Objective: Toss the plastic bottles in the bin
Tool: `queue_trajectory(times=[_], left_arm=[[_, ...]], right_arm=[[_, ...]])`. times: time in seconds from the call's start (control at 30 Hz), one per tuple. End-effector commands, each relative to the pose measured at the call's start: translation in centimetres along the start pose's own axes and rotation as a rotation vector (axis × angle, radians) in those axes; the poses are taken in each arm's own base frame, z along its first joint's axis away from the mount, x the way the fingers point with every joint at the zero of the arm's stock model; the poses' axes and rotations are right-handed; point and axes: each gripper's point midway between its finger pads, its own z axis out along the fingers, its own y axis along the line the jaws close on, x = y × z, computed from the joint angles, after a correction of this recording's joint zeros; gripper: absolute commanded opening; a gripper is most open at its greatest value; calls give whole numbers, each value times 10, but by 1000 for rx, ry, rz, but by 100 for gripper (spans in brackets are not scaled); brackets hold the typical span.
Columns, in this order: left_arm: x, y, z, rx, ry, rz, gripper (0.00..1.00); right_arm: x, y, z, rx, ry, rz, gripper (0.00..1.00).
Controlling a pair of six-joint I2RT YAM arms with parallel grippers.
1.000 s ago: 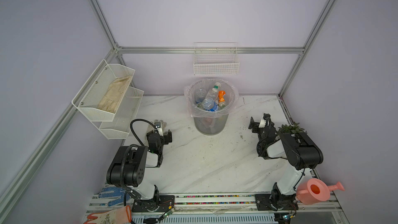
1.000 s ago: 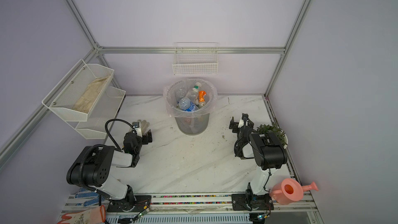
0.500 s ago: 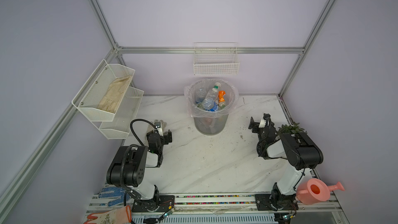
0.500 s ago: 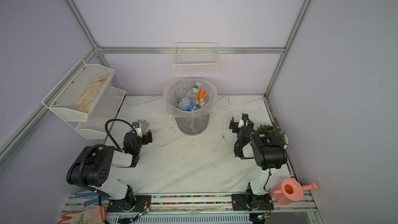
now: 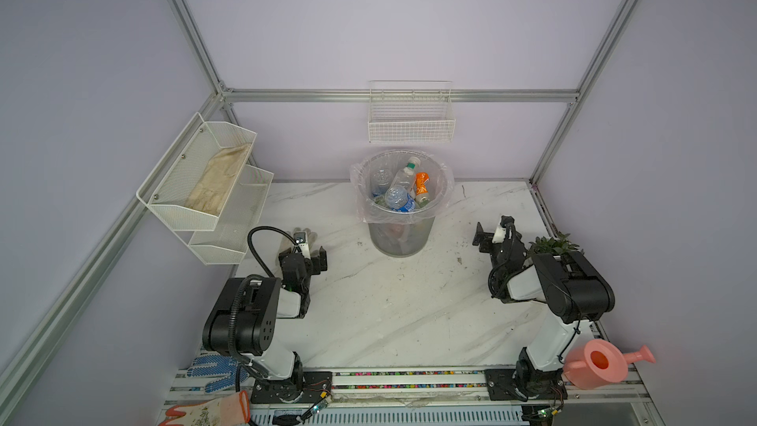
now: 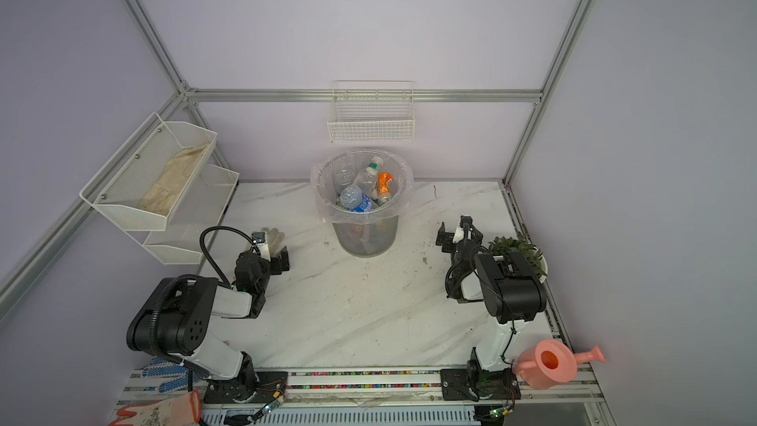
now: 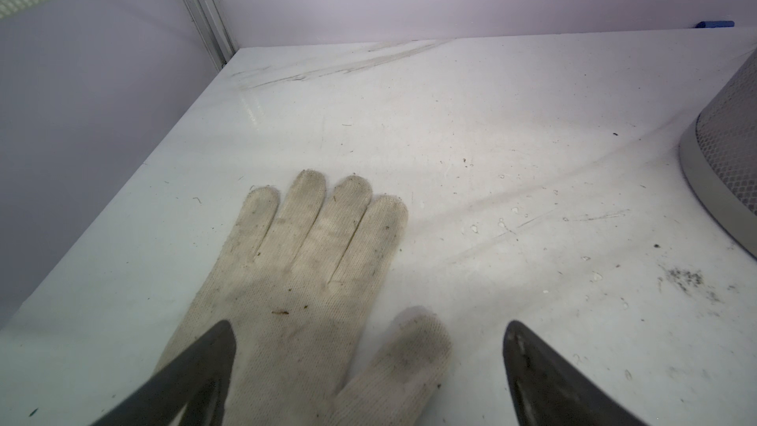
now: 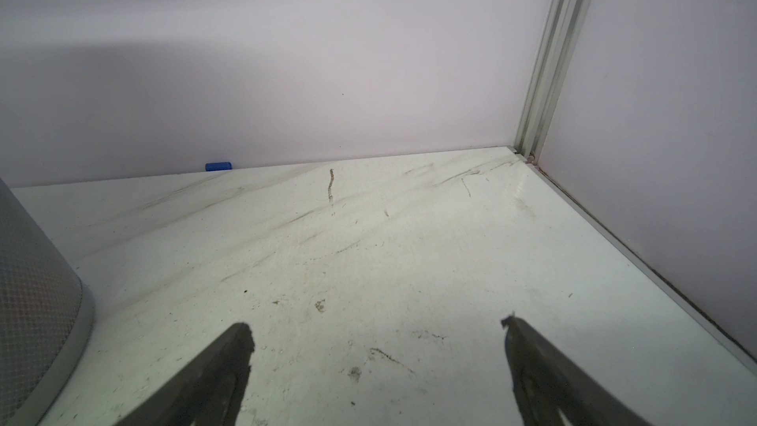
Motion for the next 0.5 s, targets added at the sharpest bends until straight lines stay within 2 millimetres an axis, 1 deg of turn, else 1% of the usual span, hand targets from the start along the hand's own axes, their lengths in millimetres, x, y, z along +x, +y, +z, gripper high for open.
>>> queue_trajectory(times=[0.0, 0.47], left_arm=[[-39, 2, 3, -2, -107, -13, 100], [-39, 2, 3, -4, -109, -15, 100]], right_arm=[[-14, -3, 0, 13, -40, 4, 97], [-14, -3, 1, 13, -37, 0, 97]])
